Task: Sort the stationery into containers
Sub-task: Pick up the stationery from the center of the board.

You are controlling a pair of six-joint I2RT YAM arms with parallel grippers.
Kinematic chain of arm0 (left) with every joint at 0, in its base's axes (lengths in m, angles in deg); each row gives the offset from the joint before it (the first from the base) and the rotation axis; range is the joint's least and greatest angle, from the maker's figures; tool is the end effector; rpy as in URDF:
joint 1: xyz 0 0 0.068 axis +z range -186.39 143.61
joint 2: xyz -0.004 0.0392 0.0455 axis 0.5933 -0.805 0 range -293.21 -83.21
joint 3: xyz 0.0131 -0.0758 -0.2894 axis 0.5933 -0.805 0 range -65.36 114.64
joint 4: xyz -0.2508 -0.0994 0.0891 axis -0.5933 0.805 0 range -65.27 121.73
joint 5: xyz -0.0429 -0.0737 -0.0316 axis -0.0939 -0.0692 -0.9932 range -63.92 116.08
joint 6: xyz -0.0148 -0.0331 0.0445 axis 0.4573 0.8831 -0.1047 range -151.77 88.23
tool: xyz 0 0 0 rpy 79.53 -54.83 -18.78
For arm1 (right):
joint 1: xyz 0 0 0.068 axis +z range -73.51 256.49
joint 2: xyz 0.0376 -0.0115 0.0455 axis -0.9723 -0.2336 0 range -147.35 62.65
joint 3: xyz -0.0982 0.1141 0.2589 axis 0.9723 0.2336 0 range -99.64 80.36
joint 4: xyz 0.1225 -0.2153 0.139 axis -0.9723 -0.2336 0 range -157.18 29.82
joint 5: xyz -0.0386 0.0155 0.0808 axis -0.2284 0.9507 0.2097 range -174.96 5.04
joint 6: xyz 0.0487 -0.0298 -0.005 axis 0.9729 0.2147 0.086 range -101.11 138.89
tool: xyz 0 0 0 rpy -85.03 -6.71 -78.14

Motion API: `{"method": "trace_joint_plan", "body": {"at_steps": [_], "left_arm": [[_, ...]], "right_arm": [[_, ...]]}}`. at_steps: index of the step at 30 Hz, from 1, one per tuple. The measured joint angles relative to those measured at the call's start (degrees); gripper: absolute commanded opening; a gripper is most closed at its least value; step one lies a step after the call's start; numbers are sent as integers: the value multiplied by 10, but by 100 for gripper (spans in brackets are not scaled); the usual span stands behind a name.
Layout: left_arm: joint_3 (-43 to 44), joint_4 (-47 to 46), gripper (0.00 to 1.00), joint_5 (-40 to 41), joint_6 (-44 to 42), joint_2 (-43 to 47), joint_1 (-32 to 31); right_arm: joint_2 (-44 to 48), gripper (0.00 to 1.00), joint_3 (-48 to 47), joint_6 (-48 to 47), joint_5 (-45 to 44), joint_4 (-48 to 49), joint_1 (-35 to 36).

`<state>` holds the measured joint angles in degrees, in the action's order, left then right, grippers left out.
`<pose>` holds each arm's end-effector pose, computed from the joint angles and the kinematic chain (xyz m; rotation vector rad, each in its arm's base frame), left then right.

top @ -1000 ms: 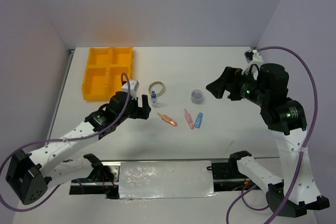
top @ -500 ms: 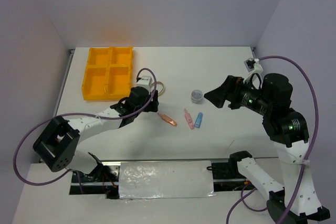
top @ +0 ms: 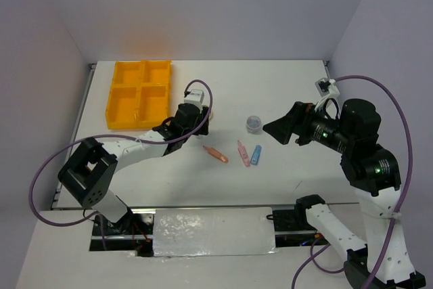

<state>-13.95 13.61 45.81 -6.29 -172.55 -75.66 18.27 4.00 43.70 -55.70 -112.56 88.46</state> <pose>0.2921 -0.2210 0.2362 0.0281 2.0283 -0.3681 0.1040 0.0422 0.4726 -0.1339 1.9844 0.9137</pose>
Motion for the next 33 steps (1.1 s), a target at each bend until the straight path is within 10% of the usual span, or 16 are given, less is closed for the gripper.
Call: {"method": "trace_joint_plan", "body": {"at_steps": [12, 22, 33], "left_arm": [[3, 5, 57, 11, 0, -11, 0], [10, 10, 0, 21, 0, -23, 0], [102, 159, 0, 23, -31, 15, 3]], "right_arm": [[-3, 100, -1, 0, 7, -3, 0], [-7, 100, -1, 0, 13, -4, 0], [-11, 100, -6, 0, 0, -4, 0]]}}
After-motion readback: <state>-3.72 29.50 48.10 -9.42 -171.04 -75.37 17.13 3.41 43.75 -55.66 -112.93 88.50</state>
